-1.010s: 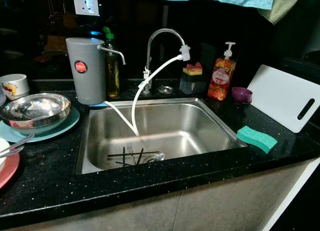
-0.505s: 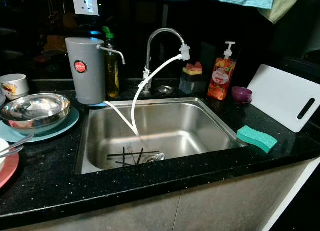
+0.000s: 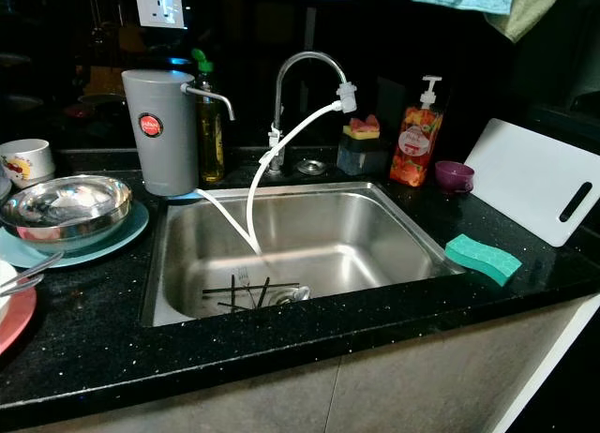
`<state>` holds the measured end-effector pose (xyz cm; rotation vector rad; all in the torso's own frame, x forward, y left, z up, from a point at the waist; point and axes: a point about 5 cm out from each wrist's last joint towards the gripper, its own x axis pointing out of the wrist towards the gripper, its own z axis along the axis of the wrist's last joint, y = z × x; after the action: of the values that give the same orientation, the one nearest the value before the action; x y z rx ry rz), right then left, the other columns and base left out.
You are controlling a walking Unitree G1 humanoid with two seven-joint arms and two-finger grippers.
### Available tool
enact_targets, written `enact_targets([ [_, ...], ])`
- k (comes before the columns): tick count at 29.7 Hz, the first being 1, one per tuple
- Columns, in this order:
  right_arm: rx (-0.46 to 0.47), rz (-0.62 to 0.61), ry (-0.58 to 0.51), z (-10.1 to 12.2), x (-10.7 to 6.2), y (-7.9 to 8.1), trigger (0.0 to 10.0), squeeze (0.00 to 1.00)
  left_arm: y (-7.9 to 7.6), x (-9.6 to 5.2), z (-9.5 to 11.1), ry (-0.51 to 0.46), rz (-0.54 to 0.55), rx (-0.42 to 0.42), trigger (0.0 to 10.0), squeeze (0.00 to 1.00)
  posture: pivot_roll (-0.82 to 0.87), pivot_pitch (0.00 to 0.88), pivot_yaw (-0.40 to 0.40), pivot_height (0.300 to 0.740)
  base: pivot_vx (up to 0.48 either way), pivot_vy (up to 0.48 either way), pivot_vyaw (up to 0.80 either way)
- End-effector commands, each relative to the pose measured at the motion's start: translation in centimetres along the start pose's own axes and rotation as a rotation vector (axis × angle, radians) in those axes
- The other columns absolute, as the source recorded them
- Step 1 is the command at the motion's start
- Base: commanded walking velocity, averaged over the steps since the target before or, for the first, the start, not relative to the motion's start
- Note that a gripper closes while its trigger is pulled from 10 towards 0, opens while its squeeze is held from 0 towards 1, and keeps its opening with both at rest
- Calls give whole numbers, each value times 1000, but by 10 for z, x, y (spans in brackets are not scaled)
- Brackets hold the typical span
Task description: Kitchen organization
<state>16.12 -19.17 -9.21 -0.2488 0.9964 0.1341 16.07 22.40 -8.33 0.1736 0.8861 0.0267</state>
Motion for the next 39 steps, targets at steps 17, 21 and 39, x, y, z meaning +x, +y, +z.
enact_targets([
  [17,-4,-1,20,-6,-1,-1,10000,0,-2,-2,-6,18,-11,11,10000,0,145,0,-113,740,0,0,0],
  [21,-17,14,15,-5,-1,0,10000,0,-2,-2,-6,14,-4,-4,10000,0,153,2,-125,740,0,0,0],
  [39,-12,0,6,1,0,-3,10000,0,-6,-1,-4,13,-13,6,10000,0,146,0,-127,740,0,0,0],
])
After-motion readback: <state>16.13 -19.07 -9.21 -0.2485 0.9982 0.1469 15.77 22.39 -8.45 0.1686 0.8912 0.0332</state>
